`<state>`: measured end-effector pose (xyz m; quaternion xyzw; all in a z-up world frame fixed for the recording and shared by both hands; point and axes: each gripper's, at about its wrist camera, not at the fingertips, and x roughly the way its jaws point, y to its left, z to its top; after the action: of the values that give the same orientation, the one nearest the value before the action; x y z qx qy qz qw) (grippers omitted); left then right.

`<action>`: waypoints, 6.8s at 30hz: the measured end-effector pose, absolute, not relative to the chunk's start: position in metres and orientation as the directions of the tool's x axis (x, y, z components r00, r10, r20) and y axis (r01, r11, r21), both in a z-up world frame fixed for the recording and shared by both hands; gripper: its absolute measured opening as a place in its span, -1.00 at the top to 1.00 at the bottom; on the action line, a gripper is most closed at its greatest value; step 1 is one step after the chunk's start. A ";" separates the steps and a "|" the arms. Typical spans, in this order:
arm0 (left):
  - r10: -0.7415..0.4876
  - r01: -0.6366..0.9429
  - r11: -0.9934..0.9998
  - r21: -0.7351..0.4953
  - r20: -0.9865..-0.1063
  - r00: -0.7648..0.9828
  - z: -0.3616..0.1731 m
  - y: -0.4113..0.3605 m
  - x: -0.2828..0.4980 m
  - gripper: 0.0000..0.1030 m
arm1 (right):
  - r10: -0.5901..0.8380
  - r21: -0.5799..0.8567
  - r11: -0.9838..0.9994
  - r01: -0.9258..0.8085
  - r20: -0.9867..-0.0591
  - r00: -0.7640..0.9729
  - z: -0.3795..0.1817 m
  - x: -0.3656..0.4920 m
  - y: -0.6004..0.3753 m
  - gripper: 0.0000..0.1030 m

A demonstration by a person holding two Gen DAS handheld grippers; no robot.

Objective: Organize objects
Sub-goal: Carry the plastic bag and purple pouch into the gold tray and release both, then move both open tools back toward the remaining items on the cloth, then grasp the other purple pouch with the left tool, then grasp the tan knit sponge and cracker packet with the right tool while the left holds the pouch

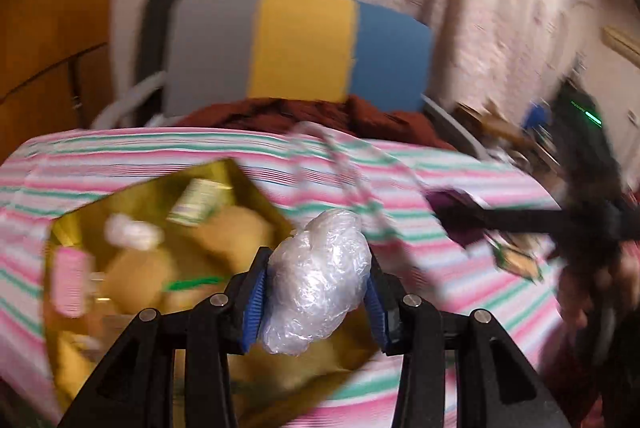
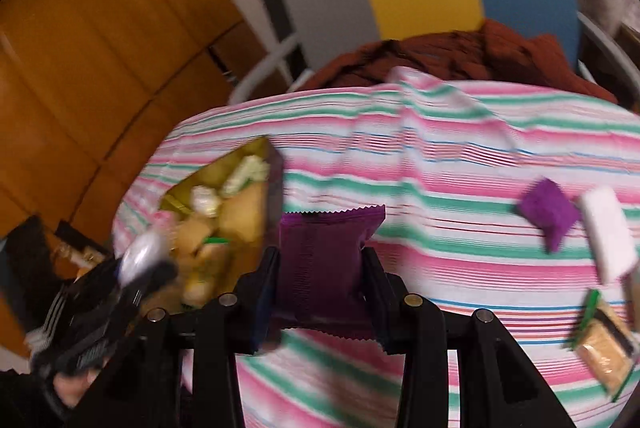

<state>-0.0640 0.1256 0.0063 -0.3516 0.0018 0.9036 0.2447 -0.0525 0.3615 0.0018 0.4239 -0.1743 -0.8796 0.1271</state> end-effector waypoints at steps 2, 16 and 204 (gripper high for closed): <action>0.394 -0.372 -0.911 -0.176 -0.635 -0.664 0.009 0.103 -0.077 0.14 | -0.401 0.412 -0.902 0.127 -0.693 -0.599 0.007 -0.053 0.334 0.20; 0.153 -0.099 -0.988 -0.118 -0.664 -0.732 0.001 0.025 -0.093 -0.57 | -0.407 0.332 -0.913 0.236 -0.747 -0.525 -0.005 -0.051 0.228 -0.58; 0.533 -0.787 -0.611 -0.080 -0.777 -0.335 -0.107 0.358 -0.039 0.22 | 0.187 0.024 -0.778 -0.628 -0.945 -0.268 -0.088 0.007 0.640 -0.30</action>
<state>-0.0391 0.3582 -0.1072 -0.4036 0.1573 0.8017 0.4118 0.0074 0.6402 -0.0877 0.5442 -0.2026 -0.7699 -0.2644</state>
